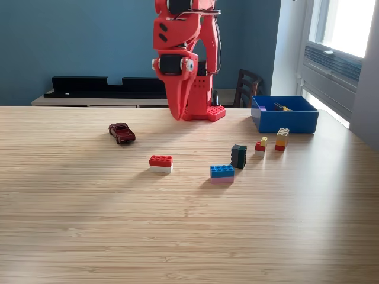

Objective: Grasp a lego block and put it in the bin.

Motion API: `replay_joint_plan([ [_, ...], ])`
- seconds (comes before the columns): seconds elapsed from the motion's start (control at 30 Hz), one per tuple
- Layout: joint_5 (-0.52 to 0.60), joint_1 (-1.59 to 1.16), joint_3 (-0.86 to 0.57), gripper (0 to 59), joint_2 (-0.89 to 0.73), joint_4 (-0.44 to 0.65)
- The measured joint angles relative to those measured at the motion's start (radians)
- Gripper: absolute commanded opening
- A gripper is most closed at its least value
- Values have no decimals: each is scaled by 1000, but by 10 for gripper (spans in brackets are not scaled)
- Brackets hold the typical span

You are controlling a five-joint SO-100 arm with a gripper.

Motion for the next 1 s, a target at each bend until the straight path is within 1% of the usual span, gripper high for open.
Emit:
replay_joint_plan([
  [0.27,127,278,3,1,0,-2],
  [0.53,173,517,94,1,0,-2],
  [0.57,164,526,120,22,6,-2],
  [0.6,150,543,152,66,11,-2],
  [0.7,155,580,242,232,15,-2],
  [0.73,149,574,265,266,15,-2],
  [0.77,146,574,282,283,15,-2],
  [0.87,147,580,296,300,15,-2],
  [1.0,129,594,298,309,15,-2],
])
